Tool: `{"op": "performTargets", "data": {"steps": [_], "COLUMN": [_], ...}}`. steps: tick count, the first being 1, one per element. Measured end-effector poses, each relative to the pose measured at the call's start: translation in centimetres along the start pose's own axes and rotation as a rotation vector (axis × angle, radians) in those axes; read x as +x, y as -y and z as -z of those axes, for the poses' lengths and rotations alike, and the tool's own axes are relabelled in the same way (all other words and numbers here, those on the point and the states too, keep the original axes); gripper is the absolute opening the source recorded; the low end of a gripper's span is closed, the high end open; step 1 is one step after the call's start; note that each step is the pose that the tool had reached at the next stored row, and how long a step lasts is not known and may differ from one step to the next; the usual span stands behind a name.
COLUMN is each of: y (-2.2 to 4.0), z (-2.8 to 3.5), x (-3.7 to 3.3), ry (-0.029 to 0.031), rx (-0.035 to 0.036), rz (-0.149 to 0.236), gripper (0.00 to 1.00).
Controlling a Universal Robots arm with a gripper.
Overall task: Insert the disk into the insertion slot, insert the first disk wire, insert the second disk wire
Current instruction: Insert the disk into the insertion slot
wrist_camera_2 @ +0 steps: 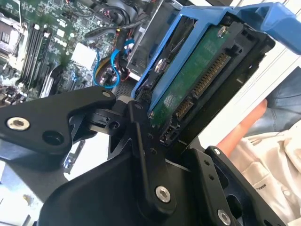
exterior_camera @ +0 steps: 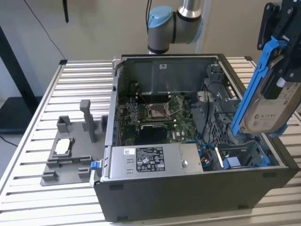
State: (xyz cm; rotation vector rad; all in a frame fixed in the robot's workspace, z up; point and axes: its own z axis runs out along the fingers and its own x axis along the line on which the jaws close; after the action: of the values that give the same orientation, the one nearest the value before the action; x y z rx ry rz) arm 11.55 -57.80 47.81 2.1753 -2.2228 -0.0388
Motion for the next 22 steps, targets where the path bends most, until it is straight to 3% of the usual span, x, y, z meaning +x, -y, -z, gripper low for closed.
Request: {"op": "performTargets", "data": {"steps": [7, 14, 22], "y": [0.05, 0.06, 0.08], "z": [-1.1, -1.21, -1.77], "x": [-0.01, -0.01, -0.01], "ry": [-0.0002, 0.0, 0.0], "rx": [-0.0017, -0.0018, -0.0017], "rz": [-0.001, -0.001, -0.001], "gripper": [0.33, 0.33, 0.33]}}
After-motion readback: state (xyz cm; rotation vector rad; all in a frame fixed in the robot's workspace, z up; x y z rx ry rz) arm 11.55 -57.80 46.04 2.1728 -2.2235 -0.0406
